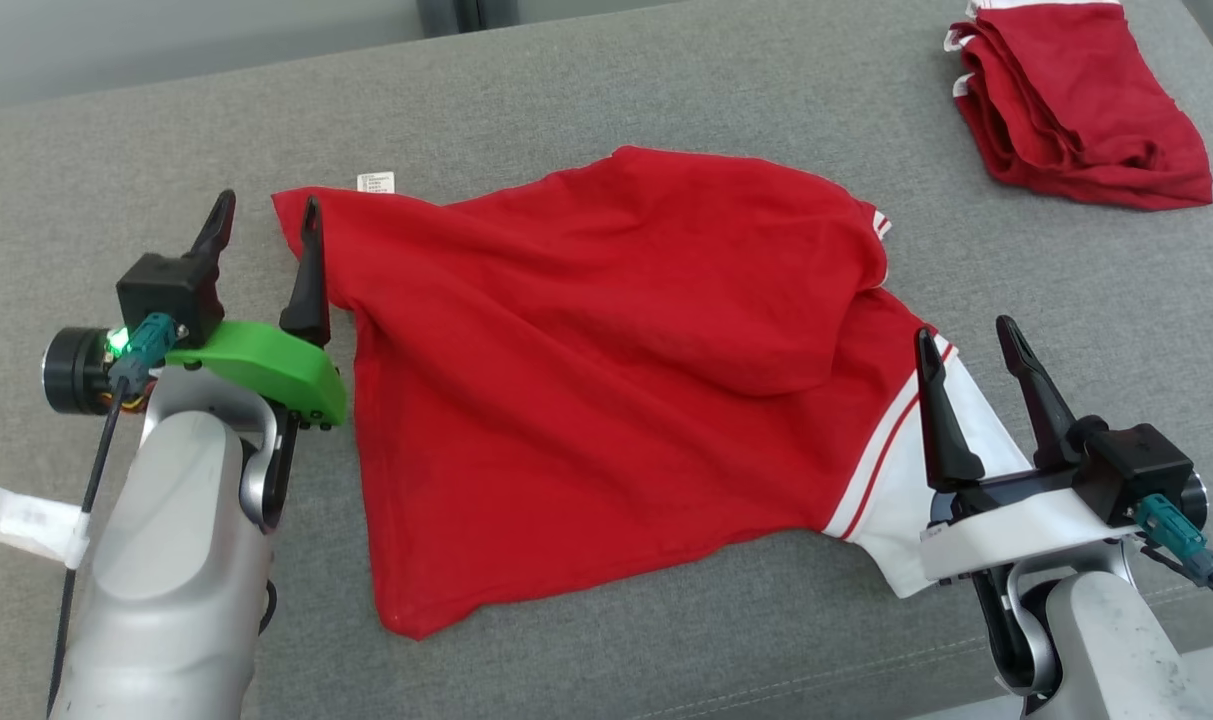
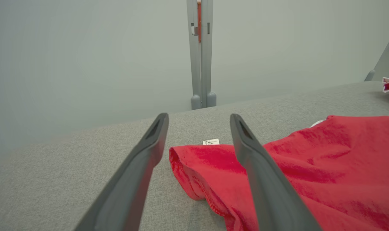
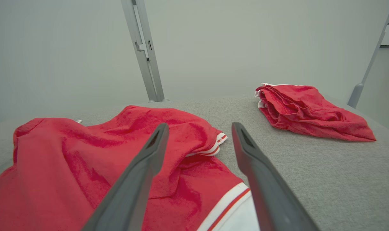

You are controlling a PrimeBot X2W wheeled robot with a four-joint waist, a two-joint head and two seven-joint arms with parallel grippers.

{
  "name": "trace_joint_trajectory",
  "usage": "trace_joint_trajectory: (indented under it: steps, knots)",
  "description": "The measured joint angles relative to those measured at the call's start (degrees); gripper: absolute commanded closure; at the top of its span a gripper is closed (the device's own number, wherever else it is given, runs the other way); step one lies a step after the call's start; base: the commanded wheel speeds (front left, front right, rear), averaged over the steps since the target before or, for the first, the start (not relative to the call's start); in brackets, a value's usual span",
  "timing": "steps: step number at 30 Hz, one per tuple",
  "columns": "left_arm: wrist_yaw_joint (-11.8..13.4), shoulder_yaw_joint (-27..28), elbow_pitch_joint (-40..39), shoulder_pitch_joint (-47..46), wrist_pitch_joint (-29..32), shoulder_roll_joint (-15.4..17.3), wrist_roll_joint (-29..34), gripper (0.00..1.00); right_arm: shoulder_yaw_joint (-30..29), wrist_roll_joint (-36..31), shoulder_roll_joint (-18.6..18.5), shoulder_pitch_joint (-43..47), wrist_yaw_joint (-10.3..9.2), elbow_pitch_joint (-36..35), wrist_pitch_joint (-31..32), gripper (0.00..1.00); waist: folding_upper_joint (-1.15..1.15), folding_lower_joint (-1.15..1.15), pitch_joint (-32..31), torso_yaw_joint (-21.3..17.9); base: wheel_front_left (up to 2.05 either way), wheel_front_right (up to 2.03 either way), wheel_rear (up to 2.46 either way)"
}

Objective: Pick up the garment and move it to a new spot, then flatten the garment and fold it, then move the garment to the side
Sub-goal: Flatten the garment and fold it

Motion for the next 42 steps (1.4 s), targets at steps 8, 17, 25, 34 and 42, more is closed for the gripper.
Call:
trace_joint_trajectory:
  steps: [8,17,25,34,42]
  knots:
    - [-0.67,4.34,-7.76,8.82,0.0,-1.42,0.65,0.0,0.0,0.03,0.09,0.96,0.0,0.73,0.0,0.0,0.0,0.0,-3.63,1.38,0.0,0.0,0.0]
    - [-0.91,9.44,-20.39,22.81,0.0,-2.48,2.74,0.0,-0.32,-0.1,-0.05,3.79,0.0,1.14,0.0,0.0,0.0,0.0,-8.9,3.21,0.0,0.0,0.0]
    - [-1.0,12.25,-26.44,31.85,-0.01,-3.66,3.24,0.0,0.24,-0.53,-1.98,5.43,0.0,1.48,0.01,0.0,0.0,0.0,-11.95,4.83,0.0,0.0,0.0]
    - [-1.22,13.58,-28.48,37.64,0.0,-4.34,3.05,0.0,-0.03,-0.21,-2.86,8.16,0.0,1.15,1.21,0.0,0.0,0.0,-14.04,5.04,0.0,0.0,0.0]
    - [-1.51,13.83,-28.25,39.21,0.0,-4.43,3.04,0.0,0.11,-0.05,-2.55,10.07,0.0,0.68,1.89,0.0,0.0,0.0,-14.71,4.45,0.0,0.0,0.0]
